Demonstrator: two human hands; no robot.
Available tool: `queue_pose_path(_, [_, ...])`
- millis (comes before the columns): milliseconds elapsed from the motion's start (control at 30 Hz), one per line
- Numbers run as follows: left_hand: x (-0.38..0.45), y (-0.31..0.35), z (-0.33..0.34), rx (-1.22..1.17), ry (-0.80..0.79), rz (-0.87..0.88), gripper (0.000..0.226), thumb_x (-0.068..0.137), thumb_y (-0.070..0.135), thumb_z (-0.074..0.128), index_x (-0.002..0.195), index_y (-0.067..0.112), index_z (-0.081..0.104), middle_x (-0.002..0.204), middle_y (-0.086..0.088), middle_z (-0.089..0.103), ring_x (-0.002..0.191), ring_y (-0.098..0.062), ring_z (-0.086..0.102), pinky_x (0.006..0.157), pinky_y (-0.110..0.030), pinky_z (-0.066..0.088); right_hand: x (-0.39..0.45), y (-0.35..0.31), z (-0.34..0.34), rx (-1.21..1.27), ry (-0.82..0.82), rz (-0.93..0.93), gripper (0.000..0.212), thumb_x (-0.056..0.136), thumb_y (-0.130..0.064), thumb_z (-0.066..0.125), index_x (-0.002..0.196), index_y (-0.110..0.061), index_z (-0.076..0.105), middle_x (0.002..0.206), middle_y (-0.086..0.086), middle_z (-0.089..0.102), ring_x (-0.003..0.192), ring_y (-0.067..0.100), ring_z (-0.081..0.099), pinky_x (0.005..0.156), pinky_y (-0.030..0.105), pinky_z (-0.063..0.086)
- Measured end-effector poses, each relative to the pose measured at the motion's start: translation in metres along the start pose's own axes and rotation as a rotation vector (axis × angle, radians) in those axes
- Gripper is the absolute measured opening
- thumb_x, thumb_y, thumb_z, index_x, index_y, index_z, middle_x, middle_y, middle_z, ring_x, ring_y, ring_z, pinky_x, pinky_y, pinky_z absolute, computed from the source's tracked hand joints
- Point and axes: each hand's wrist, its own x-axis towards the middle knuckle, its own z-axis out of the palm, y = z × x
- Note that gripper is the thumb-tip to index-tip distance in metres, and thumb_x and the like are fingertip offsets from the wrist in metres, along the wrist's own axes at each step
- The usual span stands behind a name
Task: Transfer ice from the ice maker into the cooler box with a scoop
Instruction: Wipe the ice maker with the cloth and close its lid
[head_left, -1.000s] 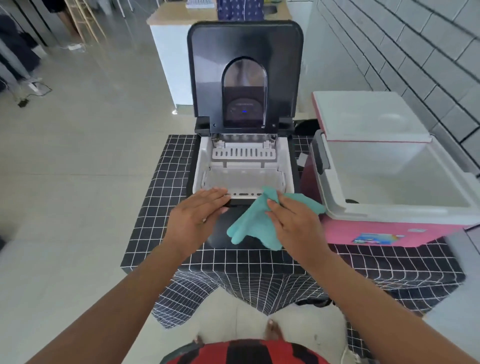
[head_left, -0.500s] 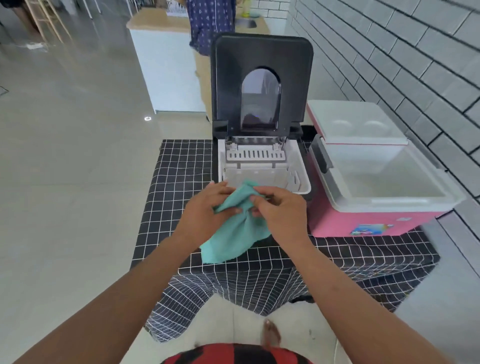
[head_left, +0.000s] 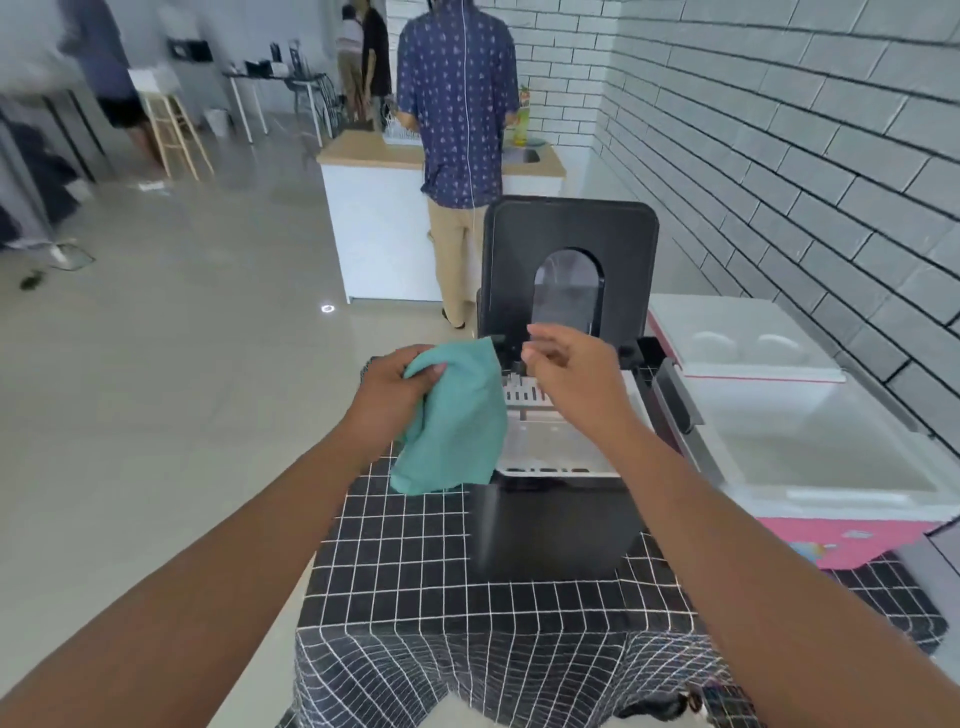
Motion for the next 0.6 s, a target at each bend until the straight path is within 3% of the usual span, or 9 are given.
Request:
queue_pose_path(67, [0.017,0.009,-0.006,-0.1,-0.016,-0.045,0.014,0.095,0.018,0.06,0.099,0.023,0.072,0.093,0.005,0.074,0.084,-0.009,0.069,0.069,-0.021,0.053,0.027,-0.004,-0.005,-0.152,0.021,-0.081,0.035,0.088,-0.023,0.062,0.124,-0.022,0.064,0.107,-0.008,0.071,0.088,-0.002,0.065,0.088,0.021,0.052])
queue_pose_path(200, [0.048,0.031,-0.014,-0.282,-0.042,-0.148,0.019,0.099,0.017,0.05,0.104,0.016,0.068,0.07,0.001,0.072,0.06,-0.013,0.068,0.049,-0.023,0.051,0.096,-0.011,-0.023,-0.445,-0.003,-0.242,0.053,0.088,-0.023,0.059,0.14,-0.016,0.047,0.135,0.005,0.055,0.127,0.024,0.046,0.104,0.04,0.042])
queue_pose_path(300, [0.075,0.049,-0.011,-0.286,0.003,-0.19,0.019,0.099,0.019,0.048,0.104,0.013,0.066,0.06,0.001,0.067,0.048,-0.013,0.063,0.042,-0.023,0.046,0.145,-0.015,-0.032,-0.68,-0.07,-0.269,0.068,0.087,-0.028,0.059,0.148,-0.013,0.031,0.153,0.013,0.03,0.139,0.033,0.026,0.112,0.046,0.029])
queue_pose_path(400, [0.103,0.063,-0.007,-0.271,0.054,-0.205,0.021,0.097,0.019,0.048,0.092,0.017,0.069,0.051,-0.004,0.057,0.043,-0.019,0.053,0.041,-0.024,0.042,0.18,-0.008,-0.034,-0.882,-0.126,-0.278,0.076,0.089,-0.041,0.058,0.15,-0.017,0.019,0.159,0.01,0.014,0.144,0.032,0.015,0.116,0.05,0.017])
queue_pose_path(500, [0.125,0.073,-0.008,-0.282,0.081,-0.217,0.025,0.095,0.017,0.049,0.082,0.018,0.07,0.065,-0.01,0.053,0.057,-0.022,0.05,0.053,-0.029,0.042,0.204,-0.004,-0.034,-0.957,-0.169,-0.261,0.075,0.09,-0.053,0.051,0.15,-0.02,0.019,0.158,0.008,0.019,0.145,0.03,0.014,0.114,0.056,0.008])
queue_pose_path(600, [0.143,0.081,-0.01,-0.343,0.083,-0.224,0.017,0.091,0.011,0.051,0.095,0.013,0.068,0.079,-0.009,0.065,0.069,-0.026,0.061,0.062,-0.032,0.049,0.21,-0.005,-0.036,-0.935,-0.158,-0.278,0.071,0.088,-0.059,0.049,0.146,-0.022,0.029,0.147,0.008,0.039,0.136,0.032,0.031,0.113,0.059,0.012])
